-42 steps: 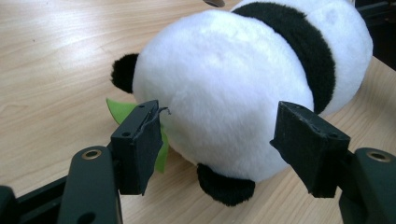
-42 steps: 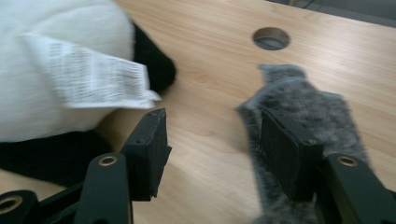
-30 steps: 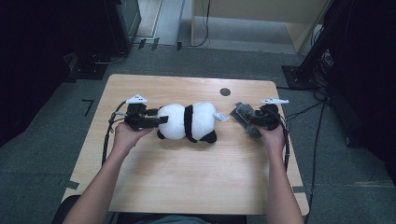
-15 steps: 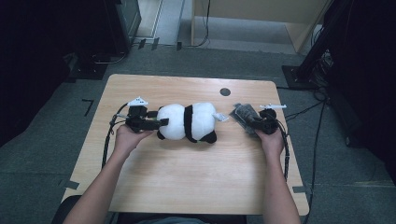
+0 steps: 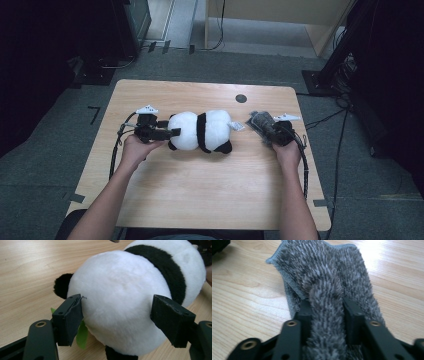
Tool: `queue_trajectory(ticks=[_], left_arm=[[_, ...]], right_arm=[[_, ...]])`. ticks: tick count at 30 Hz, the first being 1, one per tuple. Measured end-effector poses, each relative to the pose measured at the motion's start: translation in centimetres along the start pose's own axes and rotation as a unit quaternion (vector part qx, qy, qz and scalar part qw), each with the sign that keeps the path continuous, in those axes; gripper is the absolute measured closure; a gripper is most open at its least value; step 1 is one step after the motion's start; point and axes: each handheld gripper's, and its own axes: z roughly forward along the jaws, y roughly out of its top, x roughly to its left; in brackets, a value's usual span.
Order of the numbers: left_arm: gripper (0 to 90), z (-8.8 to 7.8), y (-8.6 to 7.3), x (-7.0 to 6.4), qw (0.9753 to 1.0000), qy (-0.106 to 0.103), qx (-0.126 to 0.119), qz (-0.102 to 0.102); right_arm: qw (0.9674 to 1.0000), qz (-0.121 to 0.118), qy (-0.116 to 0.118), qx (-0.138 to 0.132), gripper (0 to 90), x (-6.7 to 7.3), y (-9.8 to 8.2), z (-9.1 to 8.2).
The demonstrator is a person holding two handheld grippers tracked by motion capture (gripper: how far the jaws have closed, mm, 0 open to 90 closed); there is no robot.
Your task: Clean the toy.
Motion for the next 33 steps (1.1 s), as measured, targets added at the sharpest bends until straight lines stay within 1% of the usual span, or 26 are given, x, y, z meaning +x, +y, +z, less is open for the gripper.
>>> queue_trajectory(ticks=[2, 3, 4, 5, 6, 7, 8, 9, 11, 12, 13, 14, 15, 16, 18, 20, 22, 25, 28, 30, 33], left_arm=[[24.9, 0.1, -0.1, -0.2, 1.0, -0.002, 0.001, 0.005], [24.1, 0.3, -0.2, -0.2, 0.9999, 0.002, 0.003, 0.01], [22.4, 0.6, -0.3, -0.2, 0.9999, 0.005, 0.007, 0.011], [18.7, 0.9, -0.5, 0.0, 0.9999, 0.006, 0.012, 0.005], [13.2, 1.2, -0.6, 0.3, 0.9998, 0.006, 0.016, -0.004], [8.2, 1.4, -0.7, 0.6, 0.9997, 0.002, 0.02, -0.012], [4.8, 1.6, -0.8, 0.8, 0.9996, -0.003, 0.019, -0.022], [2.4, 1.7, -0.9, 1.1, 0.9996, -0.008, 0.015, -0.022], [2.4, 1.8, -1.3, 1.3, 0.9998, -0.016, -0.004, -0.005], [2.5, 1.9, -1.4, 1.4, 0.9998, -0.017, -0.007, -0.001], [2.5, 1.9, -1.4, 1.4, 0.9998, -0.017, -0.005, -0.002], [3.9, 1.8, -1.4, 1.4, 0.9997, -0.023, -0.004, -0.002], [8.8, 1.6, -1.4, 1.3, 0.9996, -0.029, -0.004, 0.0], [14.3, 1.5, -1.4, 1.2, 0.9995, -0.031, -0.006, 0.001], [17.6, 1.5, -1.5, 1.1, 0.9994, -0.034, -0.006, 0.002], [18.6, 1.5, -1.5, 1.2, 0.9994, -0.034, -0.006, -0.001], [18.4, 1.5, -1.6, 1.1, 0.9995, -0.031, -0.007, 0.001], [16.7, 1.4, -1.6, 1.1, 0.9996, -0.027, -0.006, 0.0], [16.4, 1.4, -1.7, 1.0, 0.9997, -0.023, -0.006, 0.001], [16.5, 1.3, -1.8, 0.9, 0.9998, -0.019, -0.008, 0.003], [16.7, 1.2, -1.8, 0.7, 0.9999, -0.013, -0.005, 0.01]], right_arm=[[0.9999, 0.017, -0.004, 0.002, 71.5, -0.1, 0.1, 0.0], [0.9997, 0.024, -0.003, 0.005, 73.1, -0.1, 0.2, -0.1], [0.9995, 0.03, -0.003, 0.009, 74.1, -0.1, 0.3, -0.1], [0.9995, 0.031, -0.003, 0.011, 74.6, -0.1, 0.4, -0.1], [0.9995, 0.03, -0.004, 0.012, 74.7, -0.1, 0.4, -0.1], [0.9994, 0.031, -0.004, 0.013, 74.8, -0.1, 0.5, -0.1], [0.9994, 0.032, -0.004, 0.014, 74.9, -0.1, 0.5, -0.1], [0.9993, 0.033, -0.003, 0.015, 74.9, -0.1, 0.5, -0.2], [0.9991, 0.038, -0.001, 0.017, 75.4, -0.2, 0.6, -0.2], [0.999, 0.042, 0.002, 0.019, 76.0, -0.2, 0.7, -0.3], [0.9988, 0.044, 0.005, 0.021, 76.5, -0.3, 0.8, -0.4], [0.9986, 0.046, 0.009, 0.023, 76.8, -0.3, 0.9, -0.5], [0.9985, 0.048, 0.011, 0.023, 77.0, -0.3, 1.1, -0.7], [0.9983, 0.053, 0.014, 0.02, 77.0, -0.3, 1.2, -0.9], [0.9981, 0.057, 0.019, 0.01, 77.1, -0.2, 1.6, -1.5], [0.9979, 0.058, 0.028, 0.009, 77.0, 0.1, 2.2, -2.1], [0.9978, 0.053, 0.039, 0.01, 77.0, 0.6, 2.9, -2.7], [0.9983, 0.035, 0.047, 0.0, 77.0, 1.7, 4.1, -3.9], [0.9974, 0.034, 0.063, -0.013, 77.1, 2.7, 5.3, -4.9], [0.9973, 0.028, 0.067, -0.015, 77.1, 3.4, 6.3, -5.4], [0.9962, 0.02, 0.082, -0.023, 77.1, 4.4, 7.7, -6.1]])
